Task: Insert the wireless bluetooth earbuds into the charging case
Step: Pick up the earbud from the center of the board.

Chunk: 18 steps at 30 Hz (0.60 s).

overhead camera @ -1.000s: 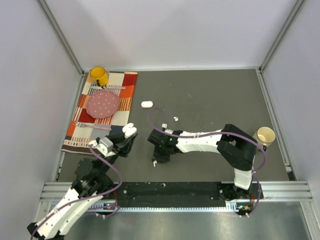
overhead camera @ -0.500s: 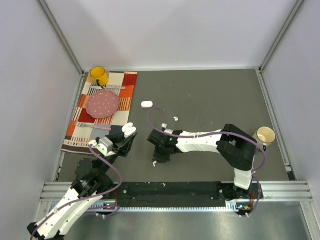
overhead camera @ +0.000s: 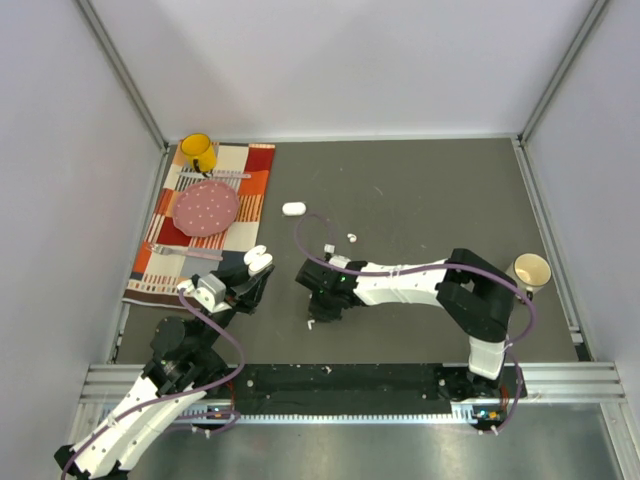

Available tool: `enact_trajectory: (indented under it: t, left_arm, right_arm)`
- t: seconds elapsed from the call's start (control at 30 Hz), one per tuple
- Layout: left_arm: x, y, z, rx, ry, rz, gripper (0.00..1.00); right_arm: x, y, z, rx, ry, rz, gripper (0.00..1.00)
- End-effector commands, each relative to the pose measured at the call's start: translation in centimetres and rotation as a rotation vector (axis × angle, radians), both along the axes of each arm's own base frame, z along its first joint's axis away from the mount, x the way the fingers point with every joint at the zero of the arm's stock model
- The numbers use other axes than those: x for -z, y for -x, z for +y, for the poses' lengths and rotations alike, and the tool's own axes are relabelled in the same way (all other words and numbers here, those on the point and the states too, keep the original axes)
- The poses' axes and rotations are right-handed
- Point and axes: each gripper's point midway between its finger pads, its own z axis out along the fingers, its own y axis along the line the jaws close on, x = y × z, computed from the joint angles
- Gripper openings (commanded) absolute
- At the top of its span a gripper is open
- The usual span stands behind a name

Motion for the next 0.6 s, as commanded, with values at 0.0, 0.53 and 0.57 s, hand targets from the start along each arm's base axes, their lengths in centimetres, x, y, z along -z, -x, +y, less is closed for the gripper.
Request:
enact_trajectory:
  t: [0.0,0.53,0.57]
  left_arm:
    - [-5.1,2.8,2.6,-0.001,0.152,-0.17,0.0]
    - [-5.1,2.4,1.8,0.029,0.207,-0.156,0.0]
    - [-5.1,2.5,1.5,0.042,0.208,-0.154,0.0]
  right_arm:
    - [-3.7,-2.9,-1.3,0.058,-0.024,-0.186,0.0]
    - [-16.1,-7.7,-6.7,0.25,-0.276,-0.696,0.0]
    - [-17.6,-8.2,-6.9,0.277,-0.309,-0.748,0.0]
